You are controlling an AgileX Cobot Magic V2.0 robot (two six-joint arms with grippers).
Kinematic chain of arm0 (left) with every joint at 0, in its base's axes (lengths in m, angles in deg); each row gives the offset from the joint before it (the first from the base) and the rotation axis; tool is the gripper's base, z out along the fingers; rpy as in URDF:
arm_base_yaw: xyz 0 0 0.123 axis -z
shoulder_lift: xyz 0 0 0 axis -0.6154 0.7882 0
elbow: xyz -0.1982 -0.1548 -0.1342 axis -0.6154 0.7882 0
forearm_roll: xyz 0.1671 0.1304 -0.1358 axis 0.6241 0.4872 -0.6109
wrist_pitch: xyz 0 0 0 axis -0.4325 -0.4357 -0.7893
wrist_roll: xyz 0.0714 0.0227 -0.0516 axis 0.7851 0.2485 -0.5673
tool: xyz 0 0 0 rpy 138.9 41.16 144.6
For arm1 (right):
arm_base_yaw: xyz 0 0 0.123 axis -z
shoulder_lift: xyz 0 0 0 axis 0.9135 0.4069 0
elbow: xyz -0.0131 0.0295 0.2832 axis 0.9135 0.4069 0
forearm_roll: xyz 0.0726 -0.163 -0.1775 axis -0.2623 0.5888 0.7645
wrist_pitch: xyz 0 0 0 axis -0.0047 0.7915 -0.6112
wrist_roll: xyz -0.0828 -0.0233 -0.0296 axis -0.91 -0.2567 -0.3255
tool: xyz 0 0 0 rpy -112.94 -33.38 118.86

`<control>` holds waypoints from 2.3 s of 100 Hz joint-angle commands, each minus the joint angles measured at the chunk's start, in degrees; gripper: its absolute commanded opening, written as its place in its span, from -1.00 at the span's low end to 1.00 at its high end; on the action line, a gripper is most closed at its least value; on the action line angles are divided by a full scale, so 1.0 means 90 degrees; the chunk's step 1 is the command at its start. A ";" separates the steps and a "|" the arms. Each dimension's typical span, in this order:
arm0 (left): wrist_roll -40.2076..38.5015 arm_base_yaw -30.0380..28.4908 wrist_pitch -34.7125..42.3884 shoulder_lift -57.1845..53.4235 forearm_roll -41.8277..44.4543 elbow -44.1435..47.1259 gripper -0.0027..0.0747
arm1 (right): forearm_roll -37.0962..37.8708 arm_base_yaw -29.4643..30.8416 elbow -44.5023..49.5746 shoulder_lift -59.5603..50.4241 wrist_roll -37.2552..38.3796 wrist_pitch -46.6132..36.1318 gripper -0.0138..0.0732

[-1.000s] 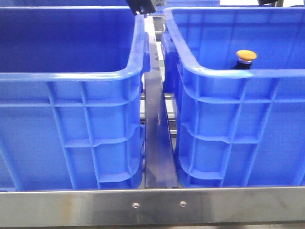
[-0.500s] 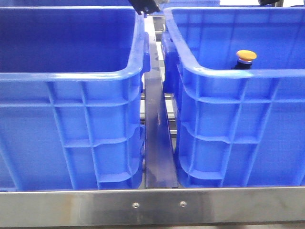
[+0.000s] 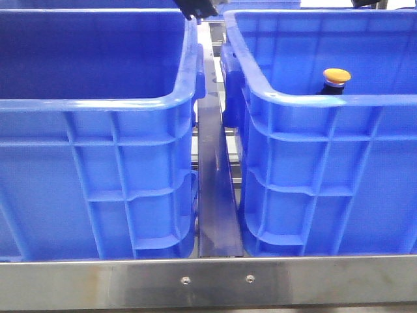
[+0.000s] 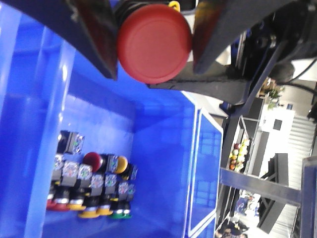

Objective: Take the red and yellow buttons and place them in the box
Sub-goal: 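Lower the red button into the bin beside the yellow one, open right gripper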

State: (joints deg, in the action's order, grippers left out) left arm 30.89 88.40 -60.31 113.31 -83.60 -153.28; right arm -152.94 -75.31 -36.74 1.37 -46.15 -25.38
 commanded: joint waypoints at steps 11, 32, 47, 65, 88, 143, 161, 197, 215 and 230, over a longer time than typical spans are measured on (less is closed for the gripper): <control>-0.0008 0.0055 0.0426 -0.0218 -0.0066 -0.0167 0.56 | -0.0472 0.0254 -0.0335 -0.0173 -0.0232 -0.0328 -0.37; -0.0008 0.0055 0.0319 -0.0218 -0.0066 -0.0167 0.56 | -0.0464 0.1332 -0.0495 -0.0173 -0.1501 -0.0544 -0.37; -0.0008 0.0055 0.0320 -0.0218 -0.0066 -0.0167 0.56 | -0.0207 0.2031 -0.0495 -0.0173 -0.2820 -0.0725 -0.37; -0.0008 0.0055 0.0320 -0.0218 -0.0066 -0.0167 0.55 | 0.0219 0.2310 -0.0467 -0.0173 -0.3796 -0.1666 -0.37; -0.0008 0.0055 0.0320 -0.0218 -0.0066 -0.0167 0.55 | 0.0317 0.2310 -0.0301 0.0099 -0.4769 -0.3155 -0.37; -0.0008 0.0055 0.0453 -0.0218 -0.0066 -0.0167 0.55 | -0.1958 0.2310 -0.0738 0.1812 -0.6934 -0.4057 -0.37; -0.0008 0.0055 0.0477 -0.0218 -0.0066 -0.0167 0.55 | -0.2110 0.2310 -0.0998 0.2190 -0.7046 -0.4169 -0.37; -0.0008 0.0055 0.0490 -0.0218 -0.0066 -0.0167 0.53 | -0.2098 0.2310 -0.0998 0.2615 -0.7046 -0.4421 -0.37; -0.0008 0.0055 0.0490 -0.0218 -0.0066 -0.0167 0.53 | -0.2098 0.2310 -0.0998 0.2615 -0.7046 -0.4380 -0.12; -0.0008 0.0055 0.0490 -0.0218 -0.0066 -0.0167 0.53 | -0.2098 0.2310 -0.0998 0.2615 -0.7046 -0.4378 0.55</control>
State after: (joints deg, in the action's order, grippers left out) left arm 30.89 88.40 -59.73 113.31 -83.60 -153.28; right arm -171.21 -54.88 -44.21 27.20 -108.92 -66.12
